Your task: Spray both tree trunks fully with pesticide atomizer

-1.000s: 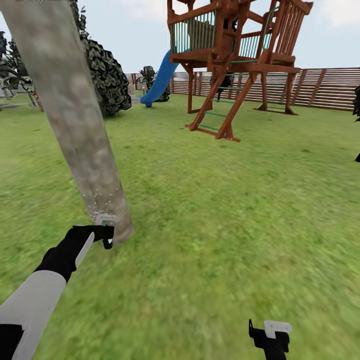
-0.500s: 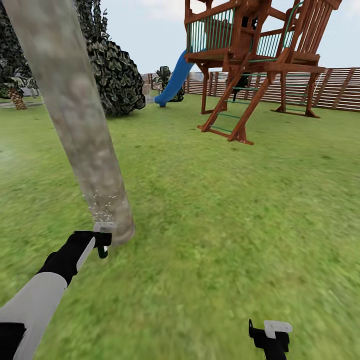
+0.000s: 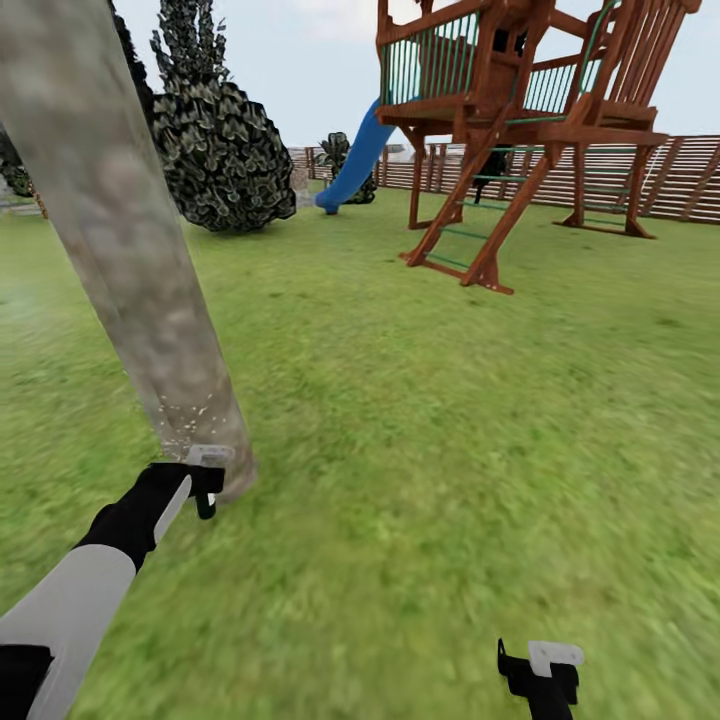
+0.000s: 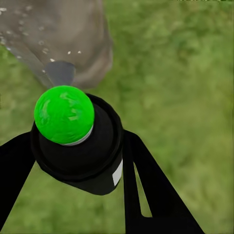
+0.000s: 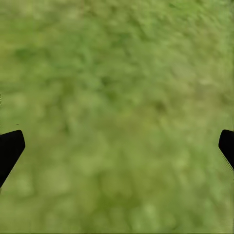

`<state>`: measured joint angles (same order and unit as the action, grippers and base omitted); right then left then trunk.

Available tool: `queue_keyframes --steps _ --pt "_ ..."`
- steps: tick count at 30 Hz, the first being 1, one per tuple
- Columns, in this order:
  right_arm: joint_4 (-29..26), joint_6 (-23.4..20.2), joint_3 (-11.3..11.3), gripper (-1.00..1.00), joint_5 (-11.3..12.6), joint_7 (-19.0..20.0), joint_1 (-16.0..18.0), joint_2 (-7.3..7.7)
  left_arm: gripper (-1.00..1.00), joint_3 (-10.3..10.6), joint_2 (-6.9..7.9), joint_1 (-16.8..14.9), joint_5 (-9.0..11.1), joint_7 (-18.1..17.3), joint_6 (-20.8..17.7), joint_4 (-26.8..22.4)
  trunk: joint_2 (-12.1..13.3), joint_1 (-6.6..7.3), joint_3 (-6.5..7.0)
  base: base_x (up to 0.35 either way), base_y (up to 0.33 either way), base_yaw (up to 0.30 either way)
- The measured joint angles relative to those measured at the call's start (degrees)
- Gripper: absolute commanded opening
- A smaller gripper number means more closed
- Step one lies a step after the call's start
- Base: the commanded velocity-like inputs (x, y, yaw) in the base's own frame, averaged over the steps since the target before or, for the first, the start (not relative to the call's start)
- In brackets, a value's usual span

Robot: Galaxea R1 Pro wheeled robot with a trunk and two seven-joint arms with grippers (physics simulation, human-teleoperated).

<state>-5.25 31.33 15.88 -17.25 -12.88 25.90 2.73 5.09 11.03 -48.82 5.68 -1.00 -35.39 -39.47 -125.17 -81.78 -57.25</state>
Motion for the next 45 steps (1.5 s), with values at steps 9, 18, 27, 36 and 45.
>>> queue_keyframes --steps 9,18,27,36,45 --pt "0.00 0.00 0.00 1.00 0.02 0.02 0.00 0.00 -1.00 0.15 -0.19 0.02 0.09 -0.16 -0.41 1.69 0.00 0.00 0.00 0.233 -0.201 0.271" --pt "-0.01 0.00 0.00 1.00 0.02 0.01 -0.01 0.01 -1.00 -0.05 -1.59 1.03 -0.28 -0.13 0.02 5.88 0.00 0.00 -0.01 0.225 -0.204 0.168" --pt "0.00 0.01 0.00 1.00 0.02 0.06 0.00 0.00 -1.00 -0.32 -0.43 3.23 -0.28 0.17 4.62 12.17 0.00 -0.02 0.00 0.018 -0.268 0.075" --pt "-0.01 0.00 -0.02 1.00 -0.06 0.08 -0.01 0.01 -1.00 -0.41 -0.74 3.53 0.23 0.50 10.11 13.31 0.00 0.00 0.00 0.149 -0.229 0.156" --pt "-0.02 0.01 -0.08 1.00 -0.16 0.08 -0.01 0.01 -1.00 -0.29 -2.76 3.49 0.11 0.51 10.39 12.41 0.00 -0.01 0.00 0.183 -0.217 0.000"
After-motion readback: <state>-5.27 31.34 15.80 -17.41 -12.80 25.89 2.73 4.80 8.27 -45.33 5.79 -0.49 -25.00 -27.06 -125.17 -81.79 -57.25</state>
